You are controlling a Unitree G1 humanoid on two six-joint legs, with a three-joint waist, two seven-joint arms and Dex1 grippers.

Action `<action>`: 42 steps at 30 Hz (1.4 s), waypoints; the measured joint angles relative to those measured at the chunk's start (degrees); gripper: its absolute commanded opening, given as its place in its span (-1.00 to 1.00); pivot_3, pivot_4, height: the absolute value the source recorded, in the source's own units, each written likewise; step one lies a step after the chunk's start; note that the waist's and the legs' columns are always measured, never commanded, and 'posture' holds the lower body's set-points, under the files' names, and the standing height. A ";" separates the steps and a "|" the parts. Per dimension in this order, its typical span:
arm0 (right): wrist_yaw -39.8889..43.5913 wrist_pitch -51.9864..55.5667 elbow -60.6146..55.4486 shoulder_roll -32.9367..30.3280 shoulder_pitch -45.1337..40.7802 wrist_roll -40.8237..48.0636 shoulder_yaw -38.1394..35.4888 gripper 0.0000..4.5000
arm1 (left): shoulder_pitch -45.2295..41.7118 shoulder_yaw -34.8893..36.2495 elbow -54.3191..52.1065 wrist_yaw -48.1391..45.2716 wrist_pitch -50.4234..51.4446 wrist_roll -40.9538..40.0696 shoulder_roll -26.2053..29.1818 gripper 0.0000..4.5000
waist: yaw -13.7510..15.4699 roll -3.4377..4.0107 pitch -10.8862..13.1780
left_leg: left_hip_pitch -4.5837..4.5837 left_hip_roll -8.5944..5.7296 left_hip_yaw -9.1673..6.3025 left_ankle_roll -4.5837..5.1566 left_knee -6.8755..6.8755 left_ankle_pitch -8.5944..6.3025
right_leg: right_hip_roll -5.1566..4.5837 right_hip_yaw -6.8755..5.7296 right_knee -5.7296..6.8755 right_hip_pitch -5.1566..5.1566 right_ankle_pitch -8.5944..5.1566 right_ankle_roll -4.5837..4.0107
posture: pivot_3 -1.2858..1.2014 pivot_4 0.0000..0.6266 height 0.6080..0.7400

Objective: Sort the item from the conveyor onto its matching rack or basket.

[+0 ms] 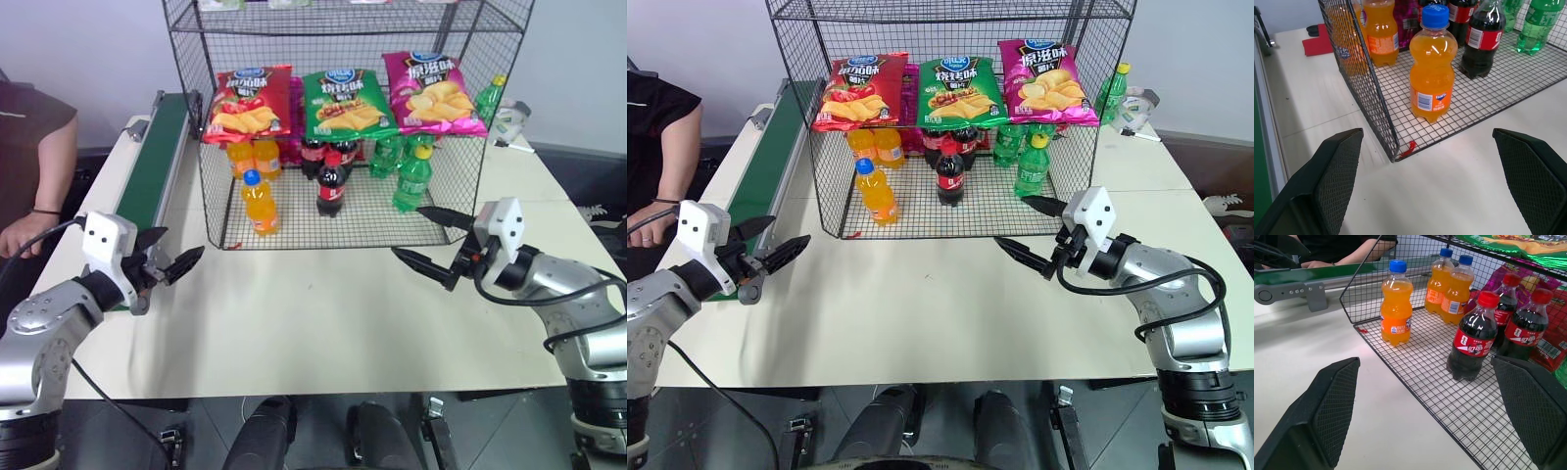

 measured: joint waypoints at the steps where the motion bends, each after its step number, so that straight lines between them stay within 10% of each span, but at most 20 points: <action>1: -0.05 0.03 -0.05 0.00 0.09 0.01 0.00 1.00 | 0.07 0.07 -0.04 -0.06 0.00 0.00 0.00 0.97 | 0.00 0.00 0.00 | 0.00 0.00 0.00 0.00 0.00 0.00 | 0.00 0.00 0.00 0.00 0.00 0.00 | 0.03 -0.52 1.00; 42: 0.02 -1.38 0.89 0.46 -0.72 -0.37 1.73 1.00 | 1.09 1.72 -1.57 0.81 0.90 0.28 -0.75 0.97 | 0.00 0.01 0.01 | -0.01 0.01 0.00 0.00 -0.02 -0.01 | 0.00 0.00 -0.03 -0.01 -0.01 -0.02 | 0.03 -0.52 1.00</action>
